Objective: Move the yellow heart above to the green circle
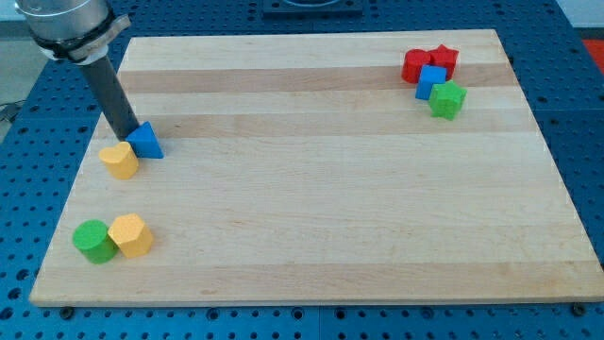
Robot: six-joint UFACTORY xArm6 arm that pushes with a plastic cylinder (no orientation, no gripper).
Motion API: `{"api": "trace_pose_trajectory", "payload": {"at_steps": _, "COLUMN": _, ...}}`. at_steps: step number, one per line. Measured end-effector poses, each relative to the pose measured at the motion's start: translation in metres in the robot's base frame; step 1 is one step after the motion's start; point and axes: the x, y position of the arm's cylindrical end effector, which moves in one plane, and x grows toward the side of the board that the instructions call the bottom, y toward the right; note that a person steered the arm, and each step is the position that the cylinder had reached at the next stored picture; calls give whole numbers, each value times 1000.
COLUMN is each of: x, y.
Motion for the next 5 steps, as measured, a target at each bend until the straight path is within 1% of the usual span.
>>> {"api": "trace_pose_trajectory", "payload": {"at_steps": 1, "x": 3, "y": -11}}
{"api": "trace_pose_trajectory", "payload": {"at_steps": 2, "x": 21, "y": -11}}
{"api": "trace_pose_trajectory", "payload": {"at_steps": 3, "x": 67, "y": -11}}
{"api": "trace_pose_trajectory", "payload": {"at_steps": 4, "x": 100, "y": -11}}
{"api": "trace_pose_trajectory", "payload": {"at_steps": 5, "x": 100, "y": -11}}
